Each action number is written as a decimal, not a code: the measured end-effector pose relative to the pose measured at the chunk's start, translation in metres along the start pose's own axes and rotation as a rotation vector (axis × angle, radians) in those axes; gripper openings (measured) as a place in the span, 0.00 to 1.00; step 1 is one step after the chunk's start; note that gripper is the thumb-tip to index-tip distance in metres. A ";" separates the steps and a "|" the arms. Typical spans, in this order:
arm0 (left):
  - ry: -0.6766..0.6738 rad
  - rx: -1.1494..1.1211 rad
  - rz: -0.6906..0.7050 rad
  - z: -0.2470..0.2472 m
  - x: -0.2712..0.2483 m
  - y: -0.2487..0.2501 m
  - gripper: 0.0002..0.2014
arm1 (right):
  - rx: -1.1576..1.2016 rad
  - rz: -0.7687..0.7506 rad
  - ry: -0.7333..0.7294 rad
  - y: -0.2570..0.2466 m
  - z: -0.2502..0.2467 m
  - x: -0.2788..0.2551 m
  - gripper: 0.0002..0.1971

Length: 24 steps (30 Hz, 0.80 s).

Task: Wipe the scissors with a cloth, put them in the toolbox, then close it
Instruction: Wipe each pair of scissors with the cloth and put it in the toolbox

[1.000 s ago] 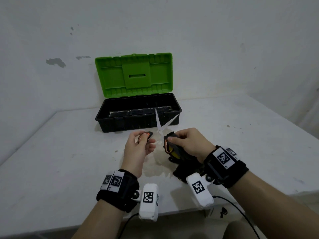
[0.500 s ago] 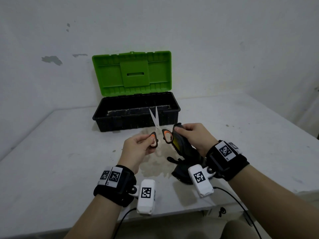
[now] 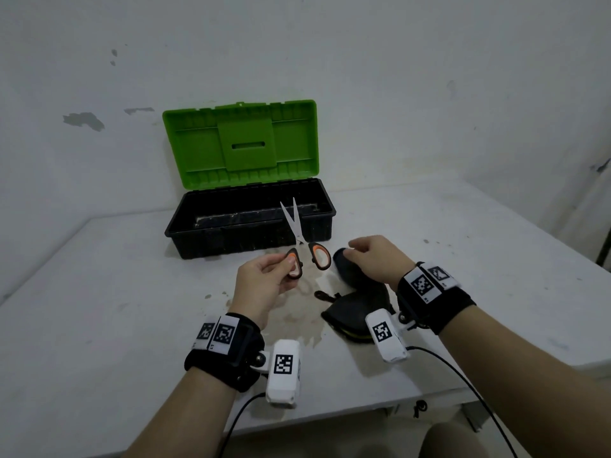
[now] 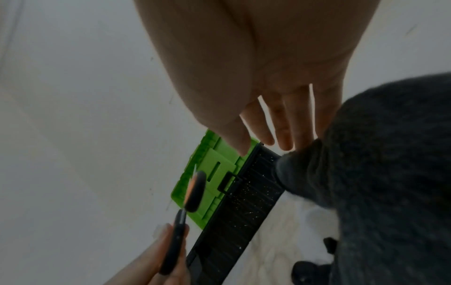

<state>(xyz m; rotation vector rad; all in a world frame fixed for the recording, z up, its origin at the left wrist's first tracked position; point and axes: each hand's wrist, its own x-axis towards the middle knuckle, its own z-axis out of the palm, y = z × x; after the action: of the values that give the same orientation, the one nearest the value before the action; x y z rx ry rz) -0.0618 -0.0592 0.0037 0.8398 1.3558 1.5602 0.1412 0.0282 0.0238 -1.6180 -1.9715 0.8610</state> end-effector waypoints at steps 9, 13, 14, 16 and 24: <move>-0.021 0.023 0.021 0.012 0.002 0.000 0.09 | 0.403 -0.143 -0.029 -0.019 0.010 -0.018 0.12; -0.023 0.026 0.039 0.012 0.004 0.001 0.08 | 0.243 0.001 0.134 -0.012 0.001 -0.009 0.20; -0.022 0.026 0.038 0.011 0.004 0.000 0.08 | 0.134 0.042 0.159 -0.008 -0.001 -0.008 0.21; -0.021 0.034 0.034 0.009 0.004 -0.001 0.09 | -0.122 0.122 0.096 -0.003 0.000 -0.009 0.27; -0.026 0.041 0.029 0.011 0.005 -0.003 0.11 | -0.207 0.053 0.065 0.010 -0.002 0.003 0.15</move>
<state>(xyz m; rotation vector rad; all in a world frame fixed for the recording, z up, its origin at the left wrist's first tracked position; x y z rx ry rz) -0.0530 -0.0507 0.0022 0.9058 1.3668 1.5425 0.1488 0.0323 0.0177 -1.7963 -2.0358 0.6314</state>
